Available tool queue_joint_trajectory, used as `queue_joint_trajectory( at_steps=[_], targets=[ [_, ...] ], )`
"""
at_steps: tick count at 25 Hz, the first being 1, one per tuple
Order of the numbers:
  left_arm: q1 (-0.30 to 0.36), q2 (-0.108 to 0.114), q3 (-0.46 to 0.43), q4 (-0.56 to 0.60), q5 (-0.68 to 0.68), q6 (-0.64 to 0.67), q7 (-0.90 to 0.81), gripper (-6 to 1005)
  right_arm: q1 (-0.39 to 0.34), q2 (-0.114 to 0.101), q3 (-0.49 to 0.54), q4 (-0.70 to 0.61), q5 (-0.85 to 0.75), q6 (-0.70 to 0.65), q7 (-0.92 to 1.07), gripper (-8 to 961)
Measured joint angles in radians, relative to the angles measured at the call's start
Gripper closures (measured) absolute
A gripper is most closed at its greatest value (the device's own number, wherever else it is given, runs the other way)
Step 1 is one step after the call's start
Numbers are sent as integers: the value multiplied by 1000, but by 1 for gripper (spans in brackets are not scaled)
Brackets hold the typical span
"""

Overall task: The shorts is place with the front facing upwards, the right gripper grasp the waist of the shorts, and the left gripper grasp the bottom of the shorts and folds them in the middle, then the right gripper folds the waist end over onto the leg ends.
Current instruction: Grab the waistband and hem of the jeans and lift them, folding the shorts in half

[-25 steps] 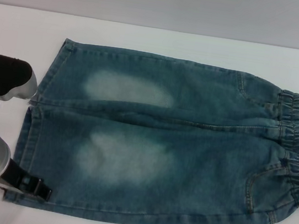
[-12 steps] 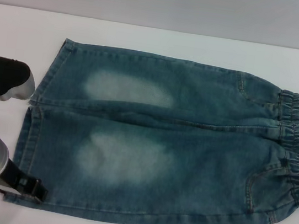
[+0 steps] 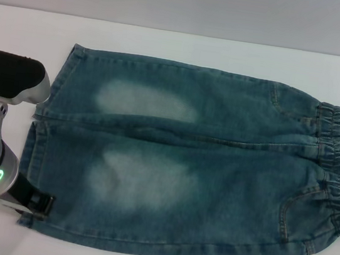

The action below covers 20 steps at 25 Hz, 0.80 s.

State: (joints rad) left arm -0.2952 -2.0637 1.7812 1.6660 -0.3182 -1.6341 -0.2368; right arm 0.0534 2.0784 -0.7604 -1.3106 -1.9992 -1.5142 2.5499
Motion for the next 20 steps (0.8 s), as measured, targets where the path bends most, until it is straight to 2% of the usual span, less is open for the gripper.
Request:
queue_joint_trajectory(
  at_steps=[6, 12, 20],
  targets=[
    [5, 1, 1, 18, 5, -12, 0, 773, 2, 0, 17, 0, 6, -16, -1, 320],
    [3, 2, 1, 43, 9, -31, -1, 975, -7, 0, 29, 16, 2, -9, -8, 321],
    [-16, 2, -1, 52, 10, -37, 0, 975, -10, 3, 21, 118, 0, 35, -50, 320]
  ],
)
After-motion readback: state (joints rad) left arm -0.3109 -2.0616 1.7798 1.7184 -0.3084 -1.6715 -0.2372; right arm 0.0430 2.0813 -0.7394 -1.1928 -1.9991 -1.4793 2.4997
